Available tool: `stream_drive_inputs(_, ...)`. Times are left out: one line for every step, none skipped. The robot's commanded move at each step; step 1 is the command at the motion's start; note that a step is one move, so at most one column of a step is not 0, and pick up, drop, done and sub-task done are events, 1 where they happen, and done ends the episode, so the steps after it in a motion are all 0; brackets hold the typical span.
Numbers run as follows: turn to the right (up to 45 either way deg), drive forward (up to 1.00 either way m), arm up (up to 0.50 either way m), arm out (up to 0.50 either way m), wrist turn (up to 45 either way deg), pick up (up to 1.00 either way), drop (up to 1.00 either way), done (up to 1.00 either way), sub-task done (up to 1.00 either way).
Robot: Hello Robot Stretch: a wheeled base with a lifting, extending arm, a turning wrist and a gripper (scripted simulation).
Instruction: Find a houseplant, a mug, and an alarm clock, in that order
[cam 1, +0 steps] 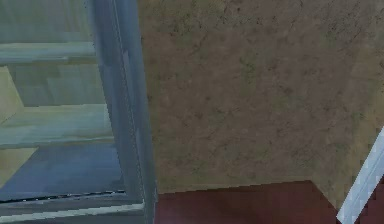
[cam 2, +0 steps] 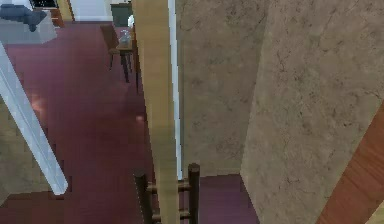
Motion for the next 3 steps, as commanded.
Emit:
stream_drive_inputs(6.0,0.00,0.00,0.00,0.0,0.00,0.00,0.00,0.00)
stream_drive_inputs(0.0,0.25,0.00,0.00,0.0,0.00,0.00,0.00,0.00)
stream_drive_inputs(30.0,0.00,0.00,0.00,0.0,0.00,0.00,0.00,0.00)
